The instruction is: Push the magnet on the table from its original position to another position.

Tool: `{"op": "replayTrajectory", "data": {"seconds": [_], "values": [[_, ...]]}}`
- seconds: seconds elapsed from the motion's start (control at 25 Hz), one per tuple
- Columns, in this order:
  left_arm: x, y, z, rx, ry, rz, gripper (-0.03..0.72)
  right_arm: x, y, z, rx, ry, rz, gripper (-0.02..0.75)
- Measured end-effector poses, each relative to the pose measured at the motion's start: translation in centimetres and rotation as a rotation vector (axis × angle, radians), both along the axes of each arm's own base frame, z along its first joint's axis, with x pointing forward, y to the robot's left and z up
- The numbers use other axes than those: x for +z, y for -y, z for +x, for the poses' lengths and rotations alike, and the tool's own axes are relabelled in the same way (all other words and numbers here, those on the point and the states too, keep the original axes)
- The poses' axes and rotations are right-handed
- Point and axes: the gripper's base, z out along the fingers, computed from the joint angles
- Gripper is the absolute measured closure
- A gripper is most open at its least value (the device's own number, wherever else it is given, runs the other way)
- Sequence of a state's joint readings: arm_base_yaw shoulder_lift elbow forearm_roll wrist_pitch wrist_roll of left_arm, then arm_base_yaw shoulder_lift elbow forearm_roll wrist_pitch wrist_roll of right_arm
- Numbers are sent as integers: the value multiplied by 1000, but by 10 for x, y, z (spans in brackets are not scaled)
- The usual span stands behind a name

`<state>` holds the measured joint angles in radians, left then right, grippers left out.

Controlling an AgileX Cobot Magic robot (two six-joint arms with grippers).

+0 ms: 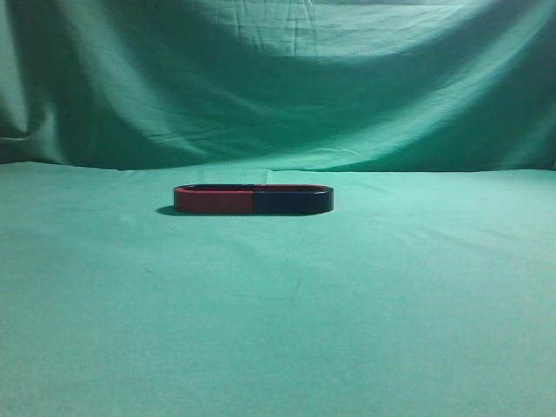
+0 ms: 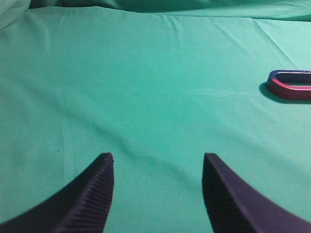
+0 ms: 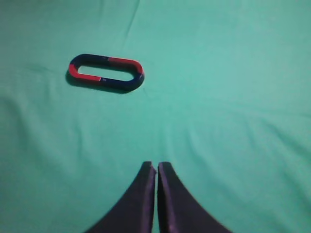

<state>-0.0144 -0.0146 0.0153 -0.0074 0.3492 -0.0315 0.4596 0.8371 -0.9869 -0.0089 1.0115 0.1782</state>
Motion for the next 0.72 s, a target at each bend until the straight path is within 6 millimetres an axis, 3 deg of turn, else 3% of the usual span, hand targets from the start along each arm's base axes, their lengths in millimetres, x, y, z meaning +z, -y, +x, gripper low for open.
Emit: {"op": "replayTrajectory", "data": {"seconds": [0.24, 0.4, 0.56, 0.72], "values": [[0, 0, 0, 0, 0, 0, 316, -18, 27, -59, 7, 82, 65, 738], [0, 0, 0, 0, 0, 0, 316, -28, 40, -85, 35, 122, 55, 738], [0, 0, 0, 0, 0, 0, 316, -44, 45, -95, 82, 235, 41, 738], [0, 0, 0, 0, 0, 0, 316, -65, 45, -93, 86, 386, 65, 738]]}}
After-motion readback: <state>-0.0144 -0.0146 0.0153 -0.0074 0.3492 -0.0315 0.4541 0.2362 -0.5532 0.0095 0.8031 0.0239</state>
